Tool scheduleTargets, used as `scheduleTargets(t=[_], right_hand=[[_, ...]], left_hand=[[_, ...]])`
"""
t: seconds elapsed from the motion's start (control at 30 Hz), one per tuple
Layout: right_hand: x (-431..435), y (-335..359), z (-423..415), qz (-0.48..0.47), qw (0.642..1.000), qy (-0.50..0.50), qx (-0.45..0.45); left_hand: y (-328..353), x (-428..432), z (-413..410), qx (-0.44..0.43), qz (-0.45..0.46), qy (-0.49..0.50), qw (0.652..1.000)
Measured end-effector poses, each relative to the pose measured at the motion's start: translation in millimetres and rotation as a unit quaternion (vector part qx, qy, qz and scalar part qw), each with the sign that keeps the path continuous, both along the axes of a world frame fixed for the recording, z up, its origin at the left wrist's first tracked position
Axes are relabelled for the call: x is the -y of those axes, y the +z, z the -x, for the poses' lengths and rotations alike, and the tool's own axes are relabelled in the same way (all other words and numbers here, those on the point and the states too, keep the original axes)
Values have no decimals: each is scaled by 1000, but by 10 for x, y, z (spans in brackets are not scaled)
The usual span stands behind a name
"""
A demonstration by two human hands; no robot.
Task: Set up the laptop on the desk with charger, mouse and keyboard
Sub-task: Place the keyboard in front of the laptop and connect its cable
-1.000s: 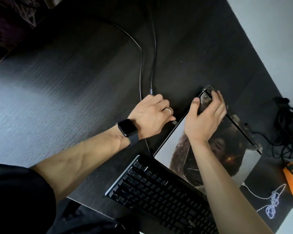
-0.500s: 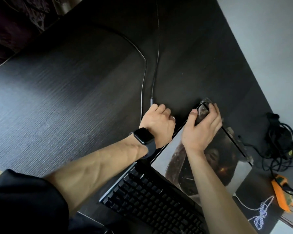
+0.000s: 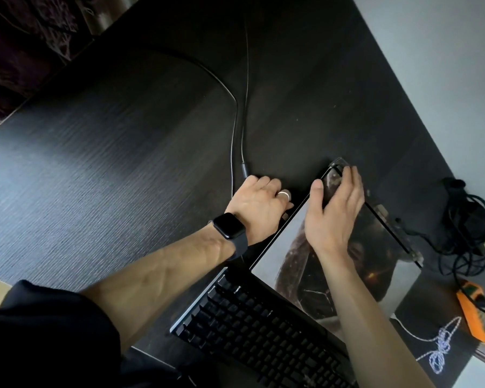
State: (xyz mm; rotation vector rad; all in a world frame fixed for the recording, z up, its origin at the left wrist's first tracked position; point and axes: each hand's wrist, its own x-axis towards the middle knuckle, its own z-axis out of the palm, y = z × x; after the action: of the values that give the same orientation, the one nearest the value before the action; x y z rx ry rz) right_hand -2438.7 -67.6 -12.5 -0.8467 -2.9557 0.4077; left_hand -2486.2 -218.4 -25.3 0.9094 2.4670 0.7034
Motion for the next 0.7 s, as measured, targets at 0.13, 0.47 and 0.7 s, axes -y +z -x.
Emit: scheduleTargets(t=[0.13, 0.47, 0.7], right_hand=[[108, 209, -443, -33, 994, 94, 51], [243, 107, -879, -4, 995, 72, 63], [393, -67, -832, -42, 999, 26, 12]], left_hand=[[-72, 109, 107, 38, -62, -40, 997], [-98, 366, 227, -75, -70, -192, 976], [-187, 325, 185, -141, -69, -173, 972]])
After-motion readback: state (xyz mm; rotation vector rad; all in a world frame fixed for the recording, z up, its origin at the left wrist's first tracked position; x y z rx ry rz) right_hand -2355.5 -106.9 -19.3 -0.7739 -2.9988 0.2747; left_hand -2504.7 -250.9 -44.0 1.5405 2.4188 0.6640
